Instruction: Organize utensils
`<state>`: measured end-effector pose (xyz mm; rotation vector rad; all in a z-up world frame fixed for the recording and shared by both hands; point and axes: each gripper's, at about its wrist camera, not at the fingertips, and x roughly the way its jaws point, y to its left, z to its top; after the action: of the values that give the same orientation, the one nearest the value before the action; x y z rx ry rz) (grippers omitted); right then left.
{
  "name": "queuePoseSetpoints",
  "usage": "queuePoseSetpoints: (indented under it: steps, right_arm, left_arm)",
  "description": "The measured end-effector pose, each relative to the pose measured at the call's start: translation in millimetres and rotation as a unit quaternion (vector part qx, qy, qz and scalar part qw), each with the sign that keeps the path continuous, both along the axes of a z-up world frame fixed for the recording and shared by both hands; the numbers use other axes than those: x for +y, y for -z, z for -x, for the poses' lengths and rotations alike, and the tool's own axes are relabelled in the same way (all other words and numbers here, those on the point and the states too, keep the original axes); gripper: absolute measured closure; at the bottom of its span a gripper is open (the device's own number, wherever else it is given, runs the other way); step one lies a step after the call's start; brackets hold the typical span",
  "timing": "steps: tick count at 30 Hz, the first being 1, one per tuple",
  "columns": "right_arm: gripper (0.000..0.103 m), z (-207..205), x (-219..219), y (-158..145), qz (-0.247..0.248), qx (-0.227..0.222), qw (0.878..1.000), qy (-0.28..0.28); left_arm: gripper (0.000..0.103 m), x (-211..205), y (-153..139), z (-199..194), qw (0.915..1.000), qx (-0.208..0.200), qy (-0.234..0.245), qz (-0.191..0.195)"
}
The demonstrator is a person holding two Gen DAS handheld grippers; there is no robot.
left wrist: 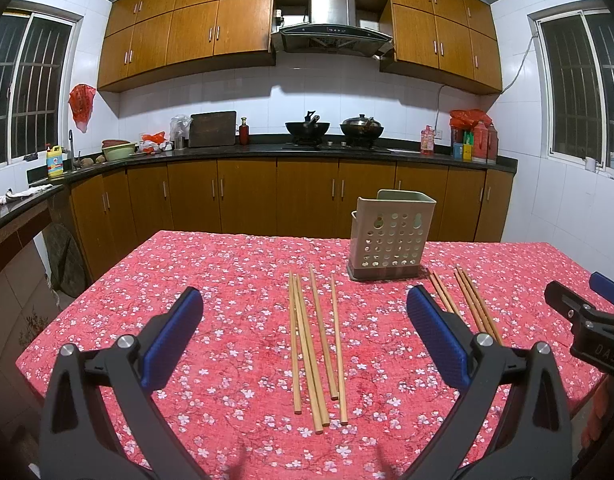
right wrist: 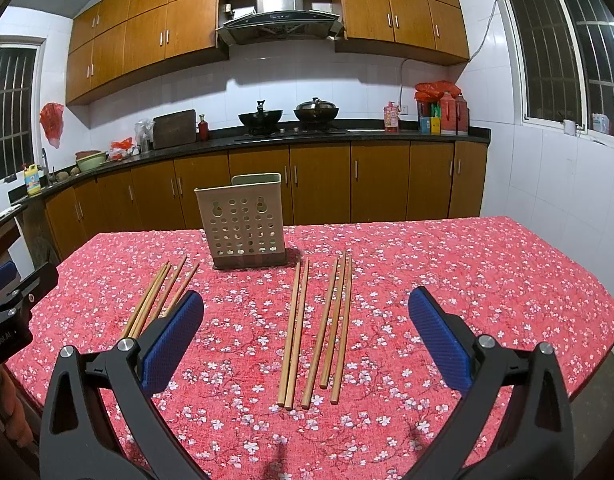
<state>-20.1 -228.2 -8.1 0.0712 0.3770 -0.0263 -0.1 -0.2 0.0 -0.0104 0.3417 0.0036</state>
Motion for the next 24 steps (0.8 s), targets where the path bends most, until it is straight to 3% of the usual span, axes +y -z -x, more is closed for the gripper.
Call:
queuePoseSetpoints:
  steps: [24]
  right_arm:
    - [0.002, 0.5, -0.8, -0.7, -0.002, 0.0, 1.0, 0.0]
  left_arm:
    - [0.004, 0.8, -0.2, -3.6, 1.0, 0.001, 0.0, 0.0]
